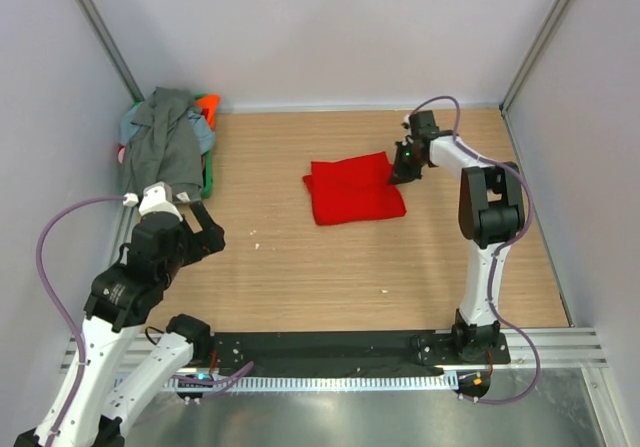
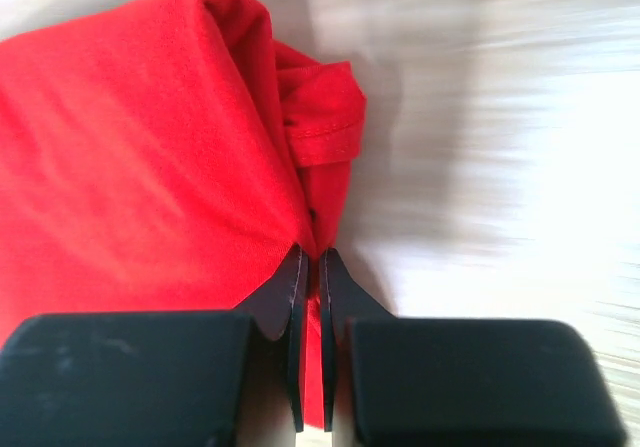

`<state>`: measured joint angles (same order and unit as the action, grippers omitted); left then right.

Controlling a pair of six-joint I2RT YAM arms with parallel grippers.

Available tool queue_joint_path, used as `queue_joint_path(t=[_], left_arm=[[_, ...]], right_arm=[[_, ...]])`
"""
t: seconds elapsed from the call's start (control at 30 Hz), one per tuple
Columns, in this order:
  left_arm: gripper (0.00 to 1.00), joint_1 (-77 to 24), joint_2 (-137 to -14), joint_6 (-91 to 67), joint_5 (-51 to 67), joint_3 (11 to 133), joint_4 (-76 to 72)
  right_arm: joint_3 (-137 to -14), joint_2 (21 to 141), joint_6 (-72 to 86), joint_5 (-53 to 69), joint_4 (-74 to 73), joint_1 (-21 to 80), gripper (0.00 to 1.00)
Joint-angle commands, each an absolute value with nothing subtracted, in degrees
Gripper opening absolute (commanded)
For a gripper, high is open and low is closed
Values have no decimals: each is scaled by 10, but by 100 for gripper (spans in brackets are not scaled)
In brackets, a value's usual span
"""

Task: Fold and stack the t-shirts
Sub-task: Neatly place the folded tshirt to the corner

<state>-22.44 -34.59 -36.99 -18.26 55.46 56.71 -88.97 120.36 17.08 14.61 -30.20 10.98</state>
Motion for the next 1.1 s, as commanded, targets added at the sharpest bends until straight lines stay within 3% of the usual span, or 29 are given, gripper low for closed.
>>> queue_joint_path(t=[0.0, 0.43, 0.7, 1.07], left_arm=[[95, -223, -345, -374, -197, 557, 567], [95, -218, -323, -370, -188, 555, 562], [96, -218, -304, -369, -188, 552, 557], [96, -204, -321, -373, -194, 553, 562]], right_arm=[[-930, 1225, 123, 53, -359, 56, 1], [-1304, 1436, 9, -247, -512, -10, 1], [-1332, 1457, -10, -324, -419, -47, 1], [-1385, 1486, -93, -301, -267, -64, 5]])
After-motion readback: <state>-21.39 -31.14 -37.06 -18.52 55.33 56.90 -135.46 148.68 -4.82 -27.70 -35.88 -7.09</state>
